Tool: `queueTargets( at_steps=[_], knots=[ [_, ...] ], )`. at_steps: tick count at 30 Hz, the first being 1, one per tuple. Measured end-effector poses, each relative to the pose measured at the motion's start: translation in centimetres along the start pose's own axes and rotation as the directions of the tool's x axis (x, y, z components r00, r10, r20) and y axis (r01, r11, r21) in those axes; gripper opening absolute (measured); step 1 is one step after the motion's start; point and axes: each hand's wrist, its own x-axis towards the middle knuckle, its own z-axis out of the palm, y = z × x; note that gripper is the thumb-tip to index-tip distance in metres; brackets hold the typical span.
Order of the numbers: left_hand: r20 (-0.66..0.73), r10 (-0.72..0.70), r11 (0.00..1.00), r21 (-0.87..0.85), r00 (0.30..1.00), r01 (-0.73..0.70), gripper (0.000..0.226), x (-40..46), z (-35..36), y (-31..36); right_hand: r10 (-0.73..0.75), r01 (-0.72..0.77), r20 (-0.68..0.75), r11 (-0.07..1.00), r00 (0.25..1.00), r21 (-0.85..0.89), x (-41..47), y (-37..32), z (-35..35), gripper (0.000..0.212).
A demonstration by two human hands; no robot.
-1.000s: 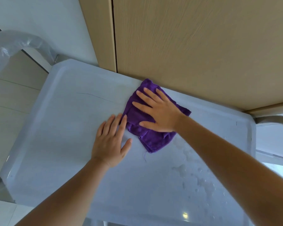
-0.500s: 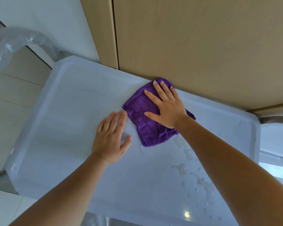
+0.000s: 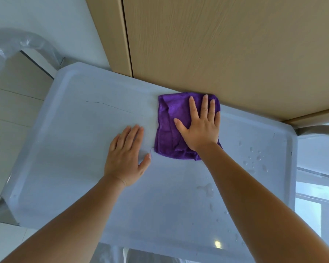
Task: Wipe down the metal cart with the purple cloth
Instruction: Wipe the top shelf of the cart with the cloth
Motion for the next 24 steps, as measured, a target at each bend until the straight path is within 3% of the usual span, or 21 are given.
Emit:
queueTargets(
  at_steps=[4,7,10,12,14,15,17,24],
  knots=[
    [0.019,-0.008,1.000,0.021,1.000,0.008,0.070,0.0,0.0,0.0,0.224,-0.227,0.046,0.971,0.973,0.075,-0.7,-0.8,-0.1,0.084],
    [0.017,-0.008,1.000,0.011,1.000,0.008,0.070,0.0,0.1,0.0,0.261,-0.265,0.130,0.964,0.956,0.015,-0.4,-1.2,-1.1,0.086],
    [0.003,0.000,1.000,0.015,1.000,0.000,0.070,0.0,0.1,-0.1,0.160,-0.135,0.146,0.976,0.976,-0.169,0.7,-0.8,-3.3,0.095],
    [-0.006,0.006,1.000,0.017,1.000,-0.006,0.070,0.0,0.1,-0.1,-0.103,0.107,0.035,0.980,0.994,-0.165,0.8,0.3,-3.8,0.095],
    [-0.009,0.007,1.000,0.017,1.000,-0.007,0.069,-0.1,0.1,0.0,-0.414,0.418,0.062,0.893,0.908,-0.169,0.6,1.8,-2.6,0.088],
    [-0.006,0.006,1.000,0.018,1.000,-0.006,0.069,-0.1,0.1,0.0,-0.483,0.499,0.123,0.847,0.867,-0.184,0.7,2.6,-1.9,0.086],
    [-0.005,0.002,1.000,0.025,1.000,-0.002,0.069,-0.1,0.1,0.0,-0.483,0.510,0.171,0.838,0.859,-0.192,1.1,3.4,-0.8,0.085],
    [-0.017,-0.002,0.999,0.039,1.000,0.003,0.069,-0.1,0.3,0.0,-0.434,0.442,0.083,0.882,0.897,-0.166,0.7,4.1,-0.1,0.091]
  ],
)
